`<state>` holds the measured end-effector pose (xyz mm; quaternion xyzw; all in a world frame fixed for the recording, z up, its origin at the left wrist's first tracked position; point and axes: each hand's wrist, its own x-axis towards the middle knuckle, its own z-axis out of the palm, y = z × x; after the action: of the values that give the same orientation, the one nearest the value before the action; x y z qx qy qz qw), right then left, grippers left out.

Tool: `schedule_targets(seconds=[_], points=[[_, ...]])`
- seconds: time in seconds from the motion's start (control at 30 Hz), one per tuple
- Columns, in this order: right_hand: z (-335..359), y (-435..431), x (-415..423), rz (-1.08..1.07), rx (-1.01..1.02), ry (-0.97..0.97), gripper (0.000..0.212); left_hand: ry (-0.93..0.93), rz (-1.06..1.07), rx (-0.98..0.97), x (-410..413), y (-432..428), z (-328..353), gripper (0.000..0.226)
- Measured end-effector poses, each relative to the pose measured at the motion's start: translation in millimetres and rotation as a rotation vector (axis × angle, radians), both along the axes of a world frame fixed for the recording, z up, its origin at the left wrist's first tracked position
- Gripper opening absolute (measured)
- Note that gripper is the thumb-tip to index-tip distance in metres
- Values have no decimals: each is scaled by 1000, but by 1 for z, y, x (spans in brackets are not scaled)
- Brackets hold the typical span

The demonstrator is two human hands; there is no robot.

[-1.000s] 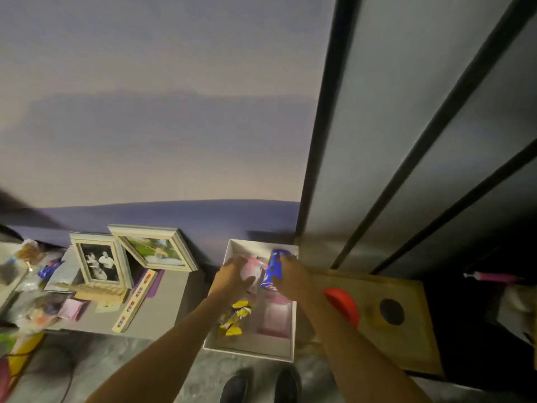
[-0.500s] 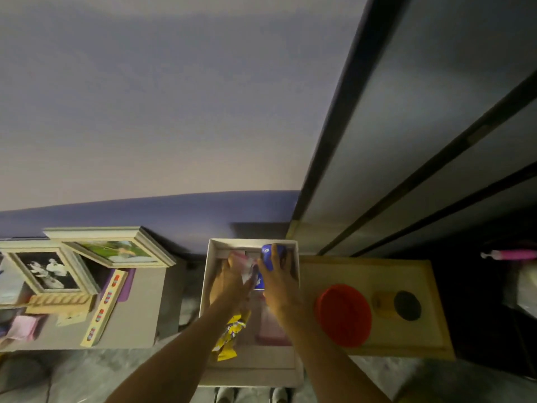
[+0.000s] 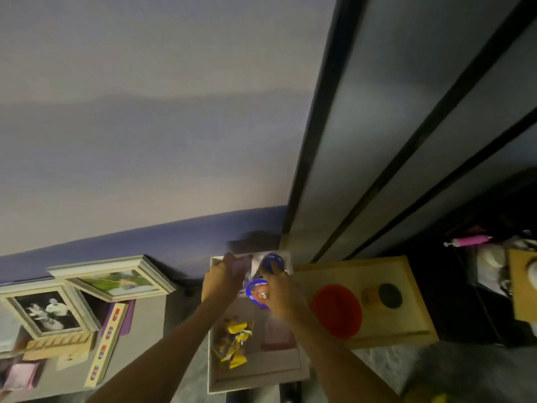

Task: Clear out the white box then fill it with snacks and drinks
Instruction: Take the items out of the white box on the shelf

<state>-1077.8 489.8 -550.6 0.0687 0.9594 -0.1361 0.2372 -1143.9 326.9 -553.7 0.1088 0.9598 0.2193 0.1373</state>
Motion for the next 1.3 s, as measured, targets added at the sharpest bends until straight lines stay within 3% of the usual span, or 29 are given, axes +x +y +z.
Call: schedule_targets(seconds=[0.07, 0.17, 0.3, 0.57, 0.73, 0.87, 1.0, 1.13, 1.17, 1.3], points=[[24, 8, 0, -24, 45, 26, 80, -22, 77, 48, -9, -11, 20, 29], [69, 20, 5, -158, -64, 83, 68, -64, 74, 79, -27, -19, 49, 36], [127, 34, 21, -363, -167, 218, 50, -9, -138, 112, -40, -16, 91, 23], [195, 84, 105, -689, -111, 418, 41, 36, -413, 157, -19, 49, 148, 20], [213, 124, 189, -867, -117, 468, 44, 6, -582, 263, 49, 123, 181, 10], [223, 161, 281, -966, -84, 578, 45, -9, -699, 285, 114, 191, 181, 12], [205, 209, 389, -1111, -46, 571, 49, -57, -856, 249, 204, 263, 189, 18], [208, 234, 498, -1254, -44, 594, 30, 68, -993, 319, 303, 316, 196, 14], [210, 237, 524, -1291, -36, 604, 26, 98, -1040, 307, 326, 329, 194, 22], [200, 251, 612, -1422, -31, 639, 24, -61, -1088, 215, 413, 368, 184, 13]])
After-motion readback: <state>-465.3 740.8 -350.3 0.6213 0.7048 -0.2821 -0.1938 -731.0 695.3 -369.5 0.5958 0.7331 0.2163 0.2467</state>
